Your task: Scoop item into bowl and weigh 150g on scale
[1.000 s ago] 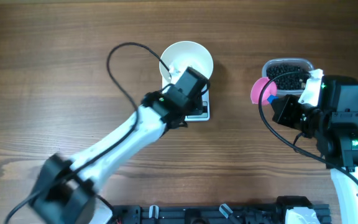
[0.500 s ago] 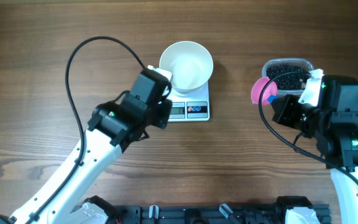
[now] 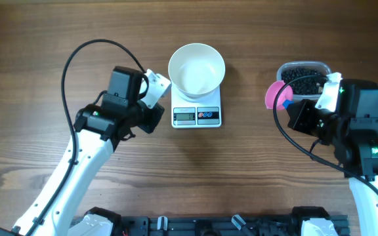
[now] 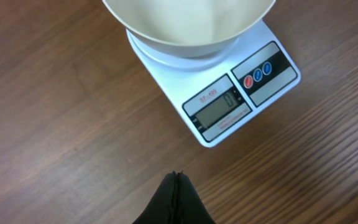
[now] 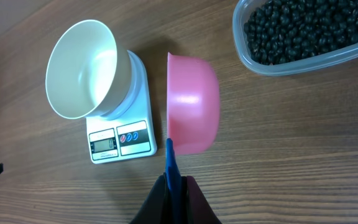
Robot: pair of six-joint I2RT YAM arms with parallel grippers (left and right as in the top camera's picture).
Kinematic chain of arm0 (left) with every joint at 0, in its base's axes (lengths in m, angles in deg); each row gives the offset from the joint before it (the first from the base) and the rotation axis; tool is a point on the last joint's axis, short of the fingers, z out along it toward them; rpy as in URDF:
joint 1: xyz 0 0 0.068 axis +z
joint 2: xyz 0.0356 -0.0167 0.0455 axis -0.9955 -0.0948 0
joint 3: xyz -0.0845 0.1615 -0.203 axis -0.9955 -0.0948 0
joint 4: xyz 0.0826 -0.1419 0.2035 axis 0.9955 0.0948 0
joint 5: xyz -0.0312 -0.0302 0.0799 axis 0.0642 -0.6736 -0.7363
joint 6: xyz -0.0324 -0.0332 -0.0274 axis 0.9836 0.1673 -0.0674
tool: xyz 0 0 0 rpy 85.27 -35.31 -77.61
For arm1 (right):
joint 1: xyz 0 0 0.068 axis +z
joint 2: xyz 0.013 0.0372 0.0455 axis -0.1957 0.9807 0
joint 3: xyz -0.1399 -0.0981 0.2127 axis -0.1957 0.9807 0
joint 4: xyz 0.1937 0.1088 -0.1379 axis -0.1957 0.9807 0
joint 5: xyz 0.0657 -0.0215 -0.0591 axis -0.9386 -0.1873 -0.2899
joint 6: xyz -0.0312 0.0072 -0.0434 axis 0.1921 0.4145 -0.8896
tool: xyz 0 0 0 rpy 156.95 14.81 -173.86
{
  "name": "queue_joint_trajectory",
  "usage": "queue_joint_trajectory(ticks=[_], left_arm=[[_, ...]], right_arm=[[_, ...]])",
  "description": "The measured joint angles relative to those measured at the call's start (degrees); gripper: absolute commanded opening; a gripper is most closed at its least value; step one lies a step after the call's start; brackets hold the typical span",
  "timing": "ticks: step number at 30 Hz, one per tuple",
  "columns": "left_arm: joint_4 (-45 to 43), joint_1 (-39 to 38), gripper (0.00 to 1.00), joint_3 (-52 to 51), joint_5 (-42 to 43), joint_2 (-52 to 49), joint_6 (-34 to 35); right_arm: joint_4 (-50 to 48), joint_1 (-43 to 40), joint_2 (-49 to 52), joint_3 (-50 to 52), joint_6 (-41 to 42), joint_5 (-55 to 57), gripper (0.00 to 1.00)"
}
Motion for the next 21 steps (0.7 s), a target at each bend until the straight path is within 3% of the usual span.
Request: queue_joint_trajectory(ticks=[11,12,13,14,21], left_arm=[[-3.19,7.17,0.06,-0.33,6.01,0.0,-10.54],[-3.08,7.15,0.15,-0.39,6.54,0.0,-10.95],[-2.73,7.17,0.46,-0.39,6.88,0.0,-11.34],[-2.23,7.17,1.0,-0.39,7.1,0.0,-11.37],[-0.66,7.17,1.0,-0.46,7.91,0.0,-11.91]], right_arm=[[0.0,0.0,0.0,0.0,0.0,0.0,0.04],[0.0,0.0,0.0,0.0,0.0,0.0,0.04],[0.0,0.0,0.0,0.0,0.0,0.0,0.04],[0.0,0.0,0.0,0.0,0.0,0.0,0.04],[0.0,0.0,0.0,0.0,0.0,0.0,0.04]])
